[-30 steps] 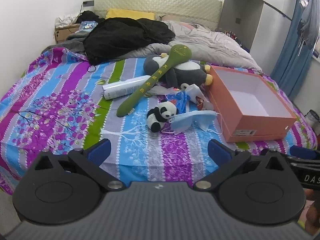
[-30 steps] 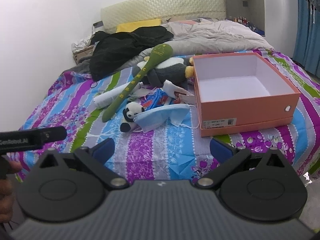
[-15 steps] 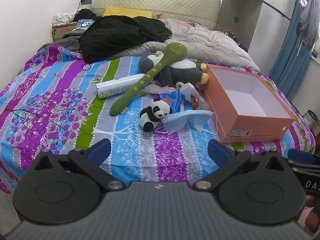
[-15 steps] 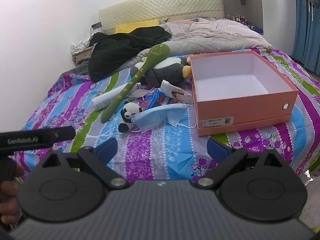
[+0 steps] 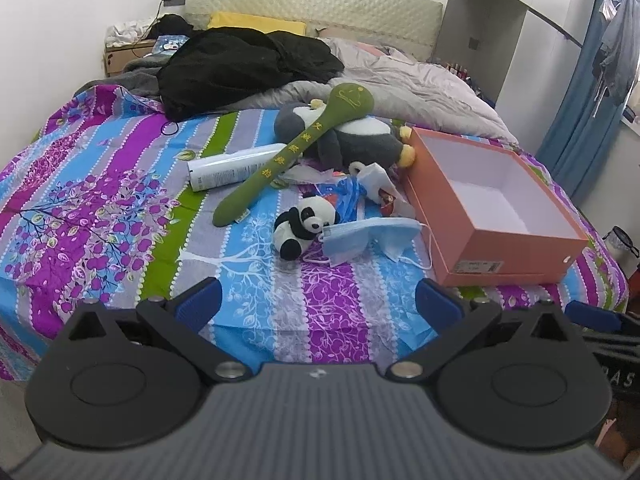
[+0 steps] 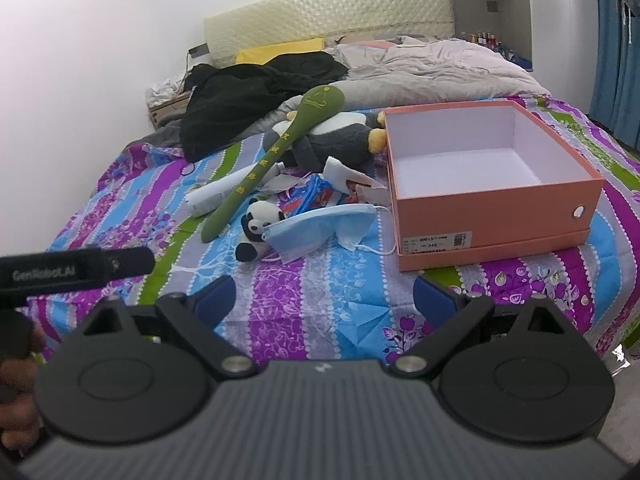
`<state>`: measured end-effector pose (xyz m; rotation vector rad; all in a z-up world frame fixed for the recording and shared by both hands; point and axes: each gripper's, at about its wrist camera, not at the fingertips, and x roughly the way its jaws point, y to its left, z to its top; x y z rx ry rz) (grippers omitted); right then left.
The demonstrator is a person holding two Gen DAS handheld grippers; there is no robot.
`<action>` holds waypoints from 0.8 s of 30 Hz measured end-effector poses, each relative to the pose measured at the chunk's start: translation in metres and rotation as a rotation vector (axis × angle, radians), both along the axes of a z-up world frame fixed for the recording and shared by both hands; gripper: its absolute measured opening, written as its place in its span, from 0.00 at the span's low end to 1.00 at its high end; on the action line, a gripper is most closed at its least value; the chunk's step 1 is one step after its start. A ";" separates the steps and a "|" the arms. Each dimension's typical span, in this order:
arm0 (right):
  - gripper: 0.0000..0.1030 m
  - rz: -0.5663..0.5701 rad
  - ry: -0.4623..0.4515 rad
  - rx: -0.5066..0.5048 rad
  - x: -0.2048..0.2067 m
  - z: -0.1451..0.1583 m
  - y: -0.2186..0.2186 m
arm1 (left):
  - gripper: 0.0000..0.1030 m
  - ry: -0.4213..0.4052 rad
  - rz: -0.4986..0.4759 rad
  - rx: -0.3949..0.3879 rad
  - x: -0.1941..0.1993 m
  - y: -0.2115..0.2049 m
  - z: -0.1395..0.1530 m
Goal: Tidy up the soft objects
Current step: 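Move both tools toward the panda plush and blue face mask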
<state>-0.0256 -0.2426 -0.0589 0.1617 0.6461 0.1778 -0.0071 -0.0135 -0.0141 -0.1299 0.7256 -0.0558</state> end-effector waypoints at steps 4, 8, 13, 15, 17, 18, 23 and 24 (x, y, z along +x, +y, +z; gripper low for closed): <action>0.94 -0.018 -0.003 0.016 0.000 0.000 0.002 | 1.00 -0.009 0.007 0.013 -0.003 0.007 -0.001; 0.94 -0.027 -0.013 -0.002 0.000 0.001 0.008 | 1.00 -0.042 0.007 0.022 -0.007 0.011 -0.001; 0.94 -0.019 -0.037 -0.018 -0.003 0.002 0.013 | 1.00 -0.061 -0.014 0.028 -0.008 0.007 0.000; 0.94 -0.012 -0.056 -0.036 -0.004 0.004 0.016 | 1.00 -0.061 -0.016 0.028 -0.007 0.006 0.000; 0.94 -0.018 -0.065 -0.045 -0.004 0.005 0.017 | 1.00 -0.069 -0.015 0.009 -0.008 0.007 0.001; 0.94 -0.020 -0.063 -0.045 -0.004 0.004 0.017 | 1.00 -0.070 -0.013 0.005 -0.007 0.007 0.001; 0.94 -0.030 -0.046 -0.023 -0.001 0.003 0.015 | 1.00 -0.069 0.005 0.020 -0.006 0.009 0.000; 0.94 -0.028 -0.044 -0.022 -0.001 0.002 0.015 | 1.00 -0.069 0.007 0.022 -0.007 0.009 -0.001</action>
